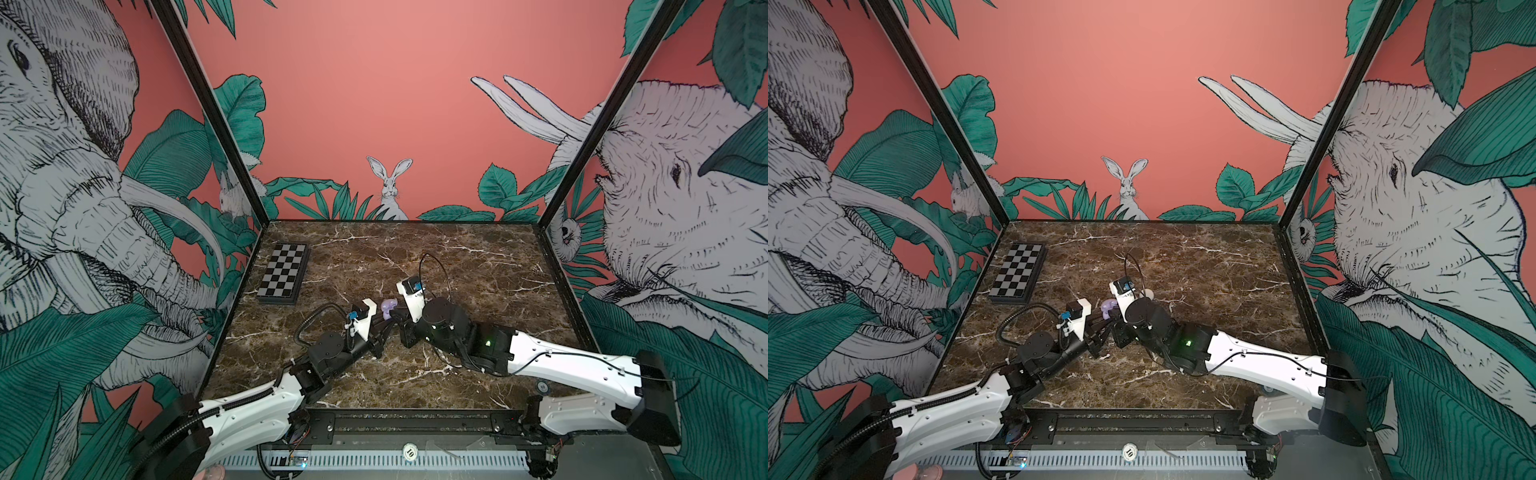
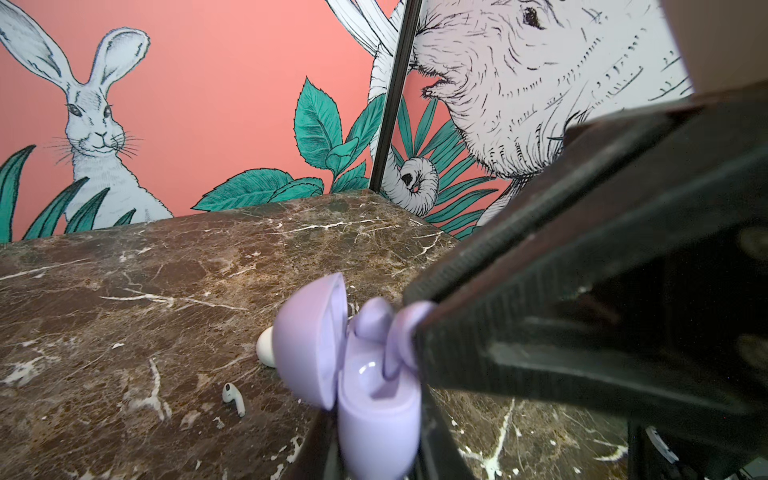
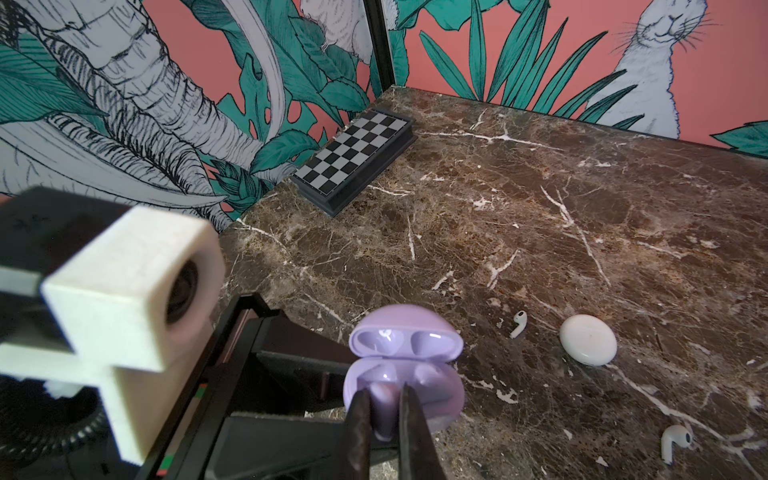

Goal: Insert the wireless bluetooth earbuds into the charging case

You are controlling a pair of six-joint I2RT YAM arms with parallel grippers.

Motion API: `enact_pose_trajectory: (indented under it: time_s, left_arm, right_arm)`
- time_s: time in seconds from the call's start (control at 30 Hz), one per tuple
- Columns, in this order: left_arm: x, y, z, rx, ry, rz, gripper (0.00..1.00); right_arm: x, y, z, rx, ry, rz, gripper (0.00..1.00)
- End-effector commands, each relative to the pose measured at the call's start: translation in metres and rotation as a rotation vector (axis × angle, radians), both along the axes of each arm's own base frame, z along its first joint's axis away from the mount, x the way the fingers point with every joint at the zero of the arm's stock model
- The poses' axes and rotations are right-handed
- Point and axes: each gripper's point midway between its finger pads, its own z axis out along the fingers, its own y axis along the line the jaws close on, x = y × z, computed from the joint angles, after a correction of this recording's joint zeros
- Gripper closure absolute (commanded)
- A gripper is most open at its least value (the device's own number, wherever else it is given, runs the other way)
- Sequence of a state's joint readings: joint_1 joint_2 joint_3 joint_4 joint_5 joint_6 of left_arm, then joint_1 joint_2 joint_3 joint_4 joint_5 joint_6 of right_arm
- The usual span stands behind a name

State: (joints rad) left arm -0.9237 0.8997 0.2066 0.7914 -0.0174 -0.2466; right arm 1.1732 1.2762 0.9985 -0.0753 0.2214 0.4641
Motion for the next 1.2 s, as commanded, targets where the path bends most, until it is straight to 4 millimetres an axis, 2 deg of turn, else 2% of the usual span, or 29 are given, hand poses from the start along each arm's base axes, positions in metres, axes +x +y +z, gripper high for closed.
enact_pose_trajectory:
  time_s: [0.0,0.73,1.17]
  left_arm:
    - [-0.004,0.003,0.030,-0.078,-0.085,-0.008,1.00]
    - [-0.015,-0.005,0.028,-0.037,-0.113,-0.084,1.00]
    - [-0.018,-0.009,0.028,-0.024,-0.123,-0.114,1.00]
  right_arm:
    - [-0.008,-0.001,-0.024,-0.060,0.043,0.018,0.93]
    - [0.003,-0.009,-0.023,-0.090,0.031,-0.059,0.93]
    - [0.001,-0.006,-0.017,-0.072,0.038,-0.043,0.92]
